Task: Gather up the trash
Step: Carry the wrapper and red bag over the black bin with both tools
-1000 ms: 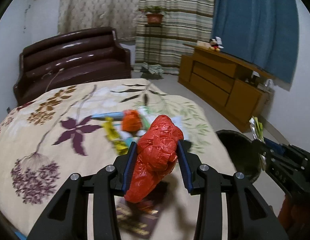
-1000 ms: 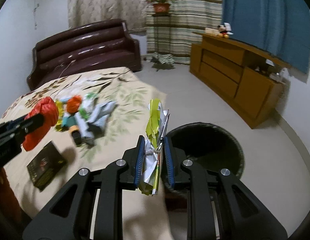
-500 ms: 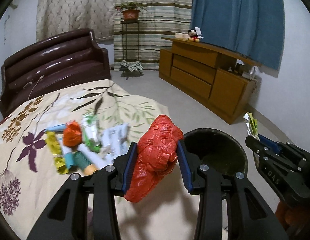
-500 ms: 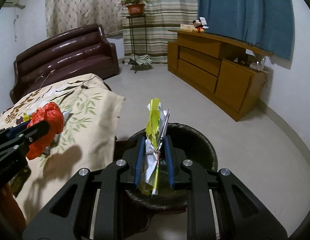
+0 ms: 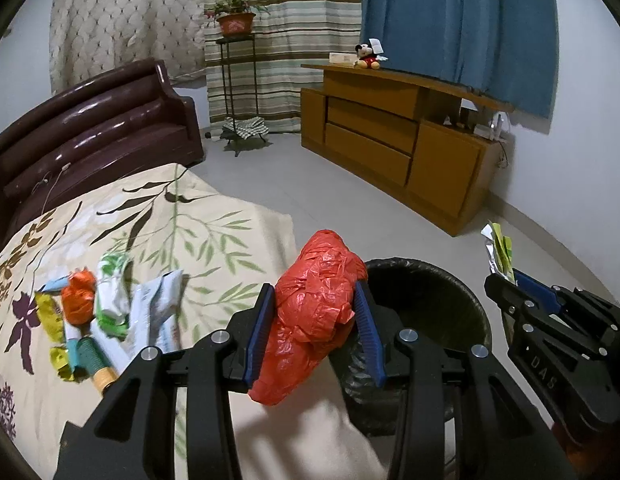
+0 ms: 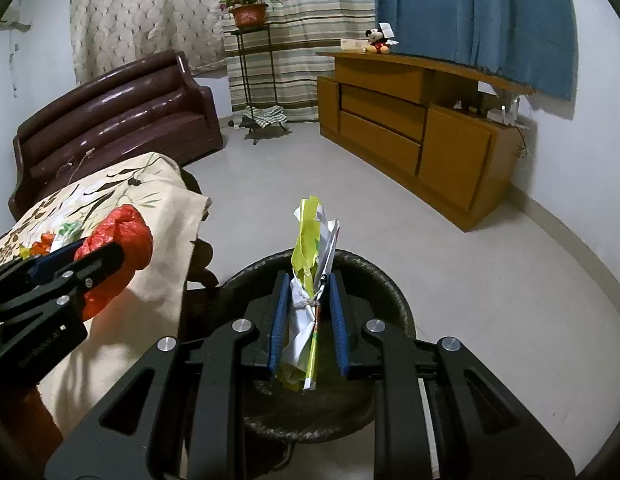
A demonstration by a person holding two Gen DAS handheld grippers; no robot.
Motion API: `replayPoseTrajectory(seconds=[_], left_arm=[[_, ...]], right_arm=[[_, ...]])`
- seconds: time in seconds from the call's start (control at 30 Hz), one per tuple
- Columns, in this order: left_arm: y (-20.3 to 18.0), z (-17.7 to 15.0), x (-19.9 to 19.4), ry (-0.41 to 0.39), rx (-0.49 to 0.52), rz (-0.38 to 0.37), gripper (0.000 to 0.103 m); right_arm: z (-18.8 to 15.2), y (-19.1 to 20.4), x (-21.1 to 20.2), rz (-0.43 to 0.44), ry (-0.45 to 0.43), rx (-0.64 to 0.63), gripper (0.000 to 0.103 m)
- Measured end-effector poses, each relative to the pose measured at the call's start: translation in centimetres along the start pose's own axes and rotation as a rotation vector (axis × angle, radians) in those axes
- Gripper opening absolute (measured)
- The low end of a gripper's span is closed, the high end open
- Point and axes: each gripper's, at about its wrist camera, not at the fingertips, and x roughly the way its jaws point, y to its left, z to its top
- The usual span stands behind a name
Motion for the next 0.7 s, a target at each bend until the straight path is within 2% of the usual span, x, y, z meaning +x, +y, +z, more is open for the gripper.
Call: replayPoseTrajectory(seconds=[0.7], left_arm=[[-2.5, 1.4, 2.6, 0.033, 0.033, 0.014, 0.042]], right_arm=[[0.5, -1.2, 2.0, -0.014, 0.011, 0.026, 0.021]])
